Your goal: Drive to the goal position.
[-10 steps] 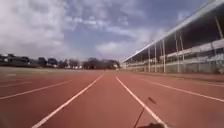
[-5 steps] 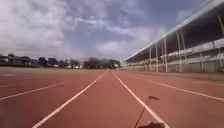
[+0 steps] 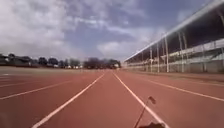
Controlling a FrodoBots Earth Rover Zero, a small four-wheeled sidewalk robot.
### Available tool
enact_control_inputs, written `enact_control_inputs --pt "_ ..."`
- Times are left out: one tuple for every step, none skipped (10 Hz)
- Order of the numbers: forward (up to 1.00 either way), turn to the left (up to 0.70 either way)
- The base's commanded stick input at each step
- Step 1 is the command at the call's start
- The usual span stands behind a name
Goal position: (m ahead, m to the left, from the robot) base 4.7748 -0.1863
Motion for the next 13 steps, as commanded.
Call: enact_control_inputs --pt "0.7 0.0" --pt "0.7 0.0" --pt "0.7 0.0" --pt "0.7 0.0" --pt "0.7 0.0" --pt "0.7 0.0" --pt "0.7 0.0" --pt "0.7 0.0" --pt "0.7 0.0" --pt "0.7 0.0" --pt "0.7 0.0" --pt "0.7 0.0" --pt "0.7 0.0"
